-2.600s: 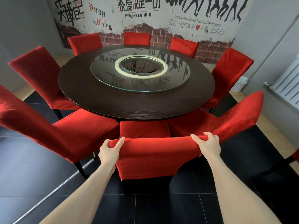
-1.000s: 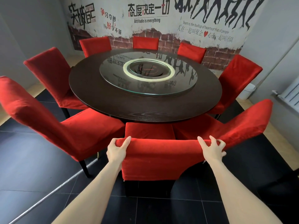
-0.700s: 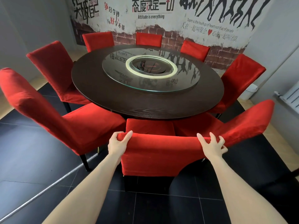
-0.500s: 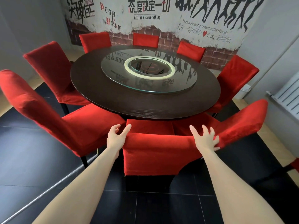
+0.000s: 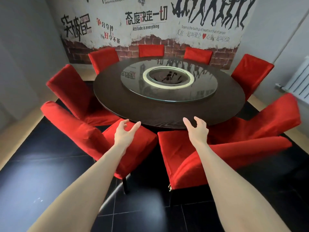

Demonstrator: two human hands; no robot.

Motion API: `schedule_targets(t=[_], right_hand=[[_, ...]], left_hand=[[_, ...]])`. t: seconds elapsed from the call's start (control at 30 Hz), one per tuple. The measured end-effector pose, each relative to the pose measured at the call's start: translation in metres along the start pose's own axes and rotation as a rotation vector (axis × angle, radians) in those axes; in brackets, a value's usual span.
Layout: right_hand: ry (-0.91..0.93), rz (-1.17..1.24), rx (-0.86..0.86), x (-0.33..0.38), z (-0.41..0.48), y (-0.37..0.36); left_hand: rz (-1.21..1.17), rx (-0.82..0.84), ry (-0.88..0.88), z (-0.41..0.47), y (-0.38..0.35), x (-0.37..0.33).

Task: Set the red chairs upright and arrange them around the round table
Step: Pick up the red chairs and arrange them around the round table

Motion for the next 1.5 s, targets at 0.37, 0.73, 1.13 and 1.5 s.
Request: schedule_targets(t=[0.37, 0.73, 1.13, 1.5], right_hand=[[-0.006, 0.026, 0.04, 0.097, -0.026, -0.155], [-0.11, 0.084, 0.025, 0.166, -0.028, -0.295], [-0.296, 0.106, -0.203, 0.197, -0.082, -0.377], [-0.454, -0.122, -0.364, 0.2, -0.152, -0.417]], left_hand=[[0.029, -0.001, -0.045, 0.116, 0.132, 0.007], [0.1, 0.086, -0.062, 0.251, 0.225, 0.012], [0.17, 0.384, -0.11, 0.344, 0.273, 0.035], [0.56, 0.361, -0.274, 0.405, 0.329, 0.059]])
Point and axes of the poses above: each hand's wrist, its own z-axis towards the middle knuckle, its own y-axis out of the back of the hand, x = y × z, the point moved 6 cm from there along z, towards the middle knuckle, and after that the axes turned 6 degrees about -z, right-handed, at the moved point
